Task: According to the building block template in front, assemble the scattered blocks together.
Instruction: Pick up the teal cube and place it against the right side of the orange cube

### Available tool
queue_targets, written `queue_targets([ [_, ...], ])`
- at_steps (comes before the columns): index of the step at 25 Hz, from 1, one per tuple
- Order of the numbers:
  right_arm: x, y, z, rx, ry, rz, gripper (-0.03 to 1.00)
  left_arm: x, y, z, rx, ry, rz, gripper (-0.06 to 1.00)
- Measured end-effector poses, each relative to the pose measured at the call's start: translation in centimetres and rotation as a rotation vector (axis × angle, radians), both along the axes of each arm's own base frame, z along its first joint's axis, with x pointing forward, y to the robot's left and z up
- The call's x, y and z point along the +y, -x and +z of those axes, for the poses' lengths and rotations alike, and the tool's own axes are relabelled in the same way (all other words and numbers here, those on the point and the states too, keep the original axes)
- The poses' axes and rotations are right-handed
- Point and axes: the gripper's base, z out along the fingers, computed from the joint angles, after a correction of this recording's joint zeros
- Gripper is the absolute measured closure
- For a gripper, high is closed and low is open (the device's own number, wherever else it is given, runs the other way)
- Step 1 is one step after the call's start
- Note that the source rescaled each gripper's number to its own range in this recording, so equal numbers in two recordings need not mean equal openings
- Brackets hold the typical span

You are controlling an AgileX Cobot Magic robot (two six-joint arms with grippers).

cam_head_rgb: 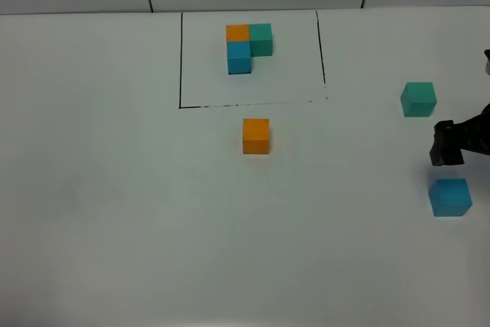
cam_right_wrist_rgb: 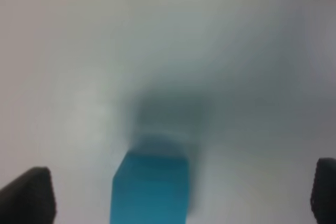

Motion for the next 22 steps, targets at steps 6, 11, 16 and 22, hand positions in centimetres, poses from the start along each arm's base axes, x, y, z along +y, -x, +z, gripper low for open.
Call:
queue_targets([
  [6,0.0,-4.6,-1.5,0.001,0.008,0.026,-0.03,0.0,0.0,0.0,0.0,0.0,0.0,0.26],
  [11,0.8,-8.5,-2.1,0.006,0.007,0.058,-0.03,0.0,0.0,0.0,0.0,0.0,0.0,0.26],
  [16,2.6,-11.7,-2.6,0.007,0.004,0.101,-0.03,0.0,0.0,0.0,0.0,0.0,0.0,0.26],
  [22,2.4,-13.1,-5.1,0.041,0.012,0.101,-0.03,0.0,0.0,0.0,0.0,0.0,0.0,0.26],
])
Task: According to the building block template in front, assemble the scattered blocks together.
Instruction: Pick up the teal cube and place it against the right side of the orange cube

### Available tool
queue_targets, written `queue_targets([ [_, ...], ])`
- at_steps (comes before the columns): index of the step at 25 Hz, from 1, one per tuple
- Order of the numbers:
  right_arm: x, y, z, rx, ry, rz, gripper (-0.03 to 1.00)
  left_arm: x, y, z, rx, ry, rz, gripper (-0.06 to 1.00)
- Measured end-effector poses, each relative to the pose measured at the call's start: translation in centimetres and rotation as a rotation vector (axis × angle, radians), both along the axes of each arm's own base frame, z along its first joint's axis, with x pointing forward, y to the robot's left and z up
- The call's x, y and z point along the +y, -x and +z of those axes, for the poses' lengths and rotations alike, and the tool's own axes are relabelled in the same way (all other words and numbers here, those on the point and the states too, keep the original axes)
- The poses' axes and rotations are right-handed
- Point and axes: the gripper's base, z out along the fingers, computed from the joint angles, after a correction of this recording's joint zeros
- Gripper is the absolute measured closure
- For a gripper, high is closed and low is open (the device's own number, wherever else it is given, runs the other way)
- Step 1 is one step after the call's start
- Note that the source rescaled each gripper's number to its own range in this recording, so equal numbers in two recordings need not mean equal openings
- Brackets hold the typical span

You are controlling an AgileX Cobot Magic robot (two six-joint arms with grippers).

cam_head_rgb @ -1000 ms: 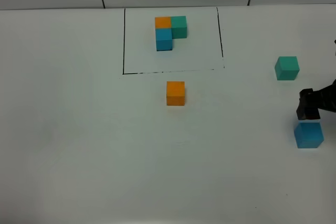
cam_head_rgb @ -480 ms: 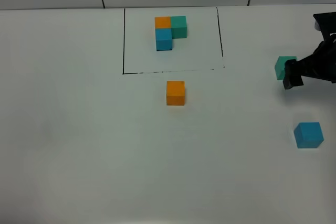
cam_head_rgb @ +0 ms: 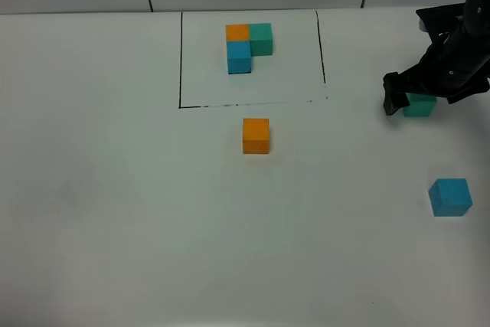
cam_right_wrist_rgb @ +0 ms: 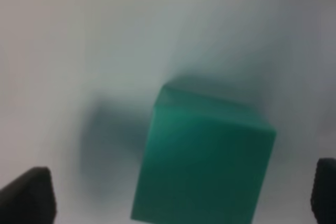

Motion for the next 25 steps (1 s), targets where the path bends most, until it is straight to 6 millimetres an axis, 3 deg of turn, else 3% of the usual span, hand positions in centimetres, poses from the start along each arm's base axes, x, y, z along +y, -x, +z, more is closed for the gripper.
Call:
queue_targets([
  [5,-0.5,-0.3,-1.0,-0.001,0.003,-0.012,-0.02,0.0,0.0,0.0,0.0,0.0,0.0,0.26],
  [9,-0.6,-0.4,-1.1,-0.008,0.002,-0.017,0.13,0.0,0.0,0.0,0.0,0.0,0.0,0.26],
  [12,-0.6,-0.4,-1.0,-0.012,0.007,-0.014,0.36,0.0,0.0,0.0,0.0,0.0,0.0,0.26],
  [16,-0.7,-0.4,-1.0,-0.012,0.008,-0.021,0.91,0.0,0.0,0.0,0.0,0.0,0.0,0.26],
  [21,-0.6,-0.2,-0.9,0.013,0.005,-0.043,0.95,0.0,0.0,0.0,0.0,0.0,0.0,0.26],
  [25,0.8,0.6,0.5,0.057,0.028,-0.049,0.95,0.0,0.0,0.0,0.0,0.0,0.0,0.26],
])
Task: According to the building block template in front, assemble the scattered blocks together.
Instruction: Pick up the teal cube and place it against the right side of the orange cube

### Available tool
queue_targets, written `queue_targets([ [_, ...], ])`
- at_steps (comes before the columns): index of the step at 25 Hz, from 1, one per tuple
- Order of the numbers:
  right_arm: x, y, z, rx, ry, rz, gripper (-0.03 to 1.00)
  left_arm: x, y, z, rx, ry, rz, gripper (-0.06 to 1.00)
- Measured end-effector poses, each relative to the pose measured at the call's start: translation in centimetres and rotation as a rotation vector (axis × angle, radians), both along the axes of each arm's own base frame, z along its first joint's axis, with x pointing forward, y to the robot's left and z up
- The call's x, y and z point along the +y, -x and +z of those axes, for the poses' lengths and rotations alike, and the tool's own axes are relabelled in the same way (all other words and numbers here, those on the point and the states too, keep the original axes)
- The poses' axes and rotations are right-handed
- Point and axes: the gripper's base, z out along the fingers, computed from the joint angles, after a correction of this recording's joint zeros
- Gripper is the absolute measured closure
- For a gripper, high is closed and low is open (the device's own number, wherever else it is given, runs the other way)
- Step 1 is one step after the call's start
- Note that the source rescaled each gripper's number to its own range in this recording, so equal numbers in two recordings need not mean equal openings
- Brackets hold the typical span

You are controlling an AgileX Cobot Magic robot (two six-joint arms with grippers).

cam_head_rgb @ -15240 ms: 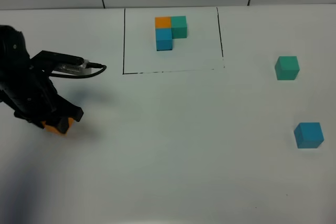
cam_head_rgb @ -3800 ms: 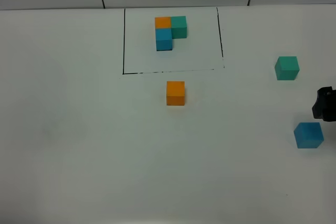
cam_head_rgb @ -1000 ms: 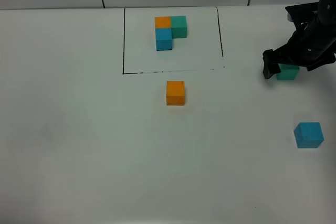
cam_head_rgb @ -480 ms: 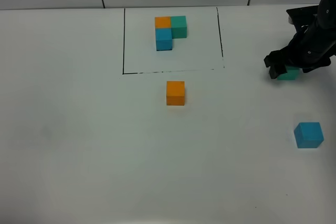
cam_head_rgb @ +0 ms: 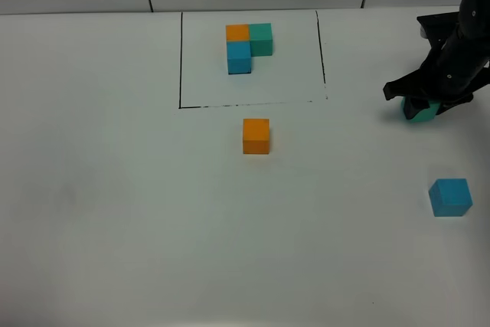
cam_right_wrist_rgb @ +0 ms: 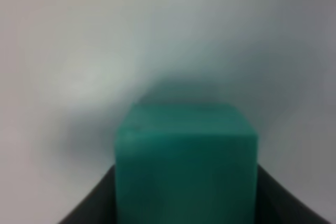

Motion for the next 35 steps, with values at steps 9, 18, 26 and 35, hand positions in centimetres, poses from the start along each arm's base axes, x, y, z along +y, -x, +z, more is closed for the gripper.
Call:
queue_targets([
  [9,7.0,2.5,3.0,0.002,0.14,0.154,0.95,0.0,0.0,0.0,0.0,0.0,0.0,0.26],
  [18,13.3,5.3,2.9,0.051,0.189,0.862,0.95,0.0,0.0,0.0,0.0,0.0,0.0,0.26],
  [26,15.3,5.8,2.3,-0.007,0.157,1.27,0.95,0.0,0.0,0.0,0.0,0.0,0.0,0.26],
  [35,16.4,3.9,-0.1,-0.037,0.152,1.326,0.95,0.0,0.0,0.0,0.0,0.0,0.0,0.26],
])
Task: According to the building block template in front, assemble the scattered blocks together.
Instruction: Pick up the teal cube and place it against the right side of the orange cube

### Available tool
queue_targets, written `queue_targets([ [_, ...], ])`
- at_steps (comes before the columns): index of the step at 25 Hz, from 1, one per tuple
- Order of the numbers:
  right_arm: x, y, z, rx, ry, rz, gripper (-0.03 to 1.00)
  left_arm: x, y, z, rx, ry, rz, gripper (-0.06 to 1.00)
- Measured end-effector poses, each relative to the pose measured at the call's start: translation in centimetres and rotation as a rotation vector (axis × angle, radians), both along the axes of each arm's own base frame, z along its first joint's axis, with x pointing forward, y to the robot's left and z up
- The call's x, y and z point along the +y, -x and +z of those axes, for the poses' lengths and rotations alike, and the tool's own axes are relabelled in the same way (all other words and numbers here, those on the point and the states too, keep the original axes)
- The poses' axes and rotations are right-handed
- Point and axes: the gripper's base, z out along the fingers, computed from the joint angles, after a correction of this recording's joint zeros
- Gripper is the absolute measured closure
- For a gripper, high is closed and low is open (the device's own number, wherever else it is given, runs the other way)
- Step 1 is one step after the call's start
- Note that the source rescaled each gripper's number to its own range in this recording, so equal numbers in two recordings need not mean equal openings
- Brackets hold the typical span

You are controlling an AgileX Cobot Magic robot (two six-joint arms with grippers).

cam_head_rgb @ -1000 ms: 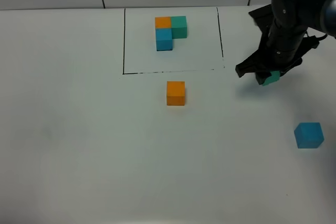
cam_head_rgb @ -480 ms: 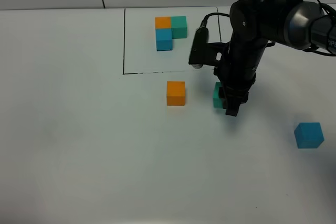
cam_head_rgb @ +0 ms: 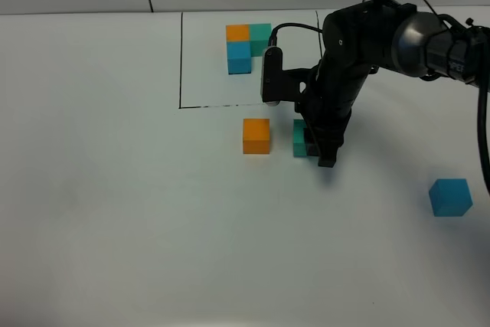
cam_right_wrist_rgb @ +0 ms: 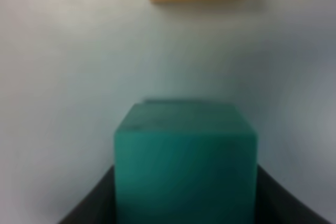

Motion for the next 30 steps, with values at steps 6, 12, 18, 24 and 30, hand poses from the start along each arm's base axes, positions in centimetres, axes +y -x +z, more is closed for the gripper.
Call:
queue_targets([
  [6,0.7,-1.0,-0.9,0.03,-0.004,0.016,0.95,0.0,0.0,0.0,0.0,0.0,0.0,0.26],
  [12,1.4,-1.1,-1.1,0.006,-0.037,0.027,0.95,0.0,0.0,0.0,0.0,0.0,0.0,0.26],
  [18,1.6,-1.3,-1.7,0.01,-0.051,0.019,0.95,0.0,0.0,0.0,0.0,0.0,0.0,0.26],
  [24,2.1,-1.2,-1.9,0.01,-0.049,0.035,0.95,0.0,0.0,0.0,0.0,0.0,0.0,0.26],
  [30,2.8,-0.9,-2.1,0.0,-0.051,0.065,0.95,0.0,0.0,0.0,0.0,0.0,0.0,0.26],
])
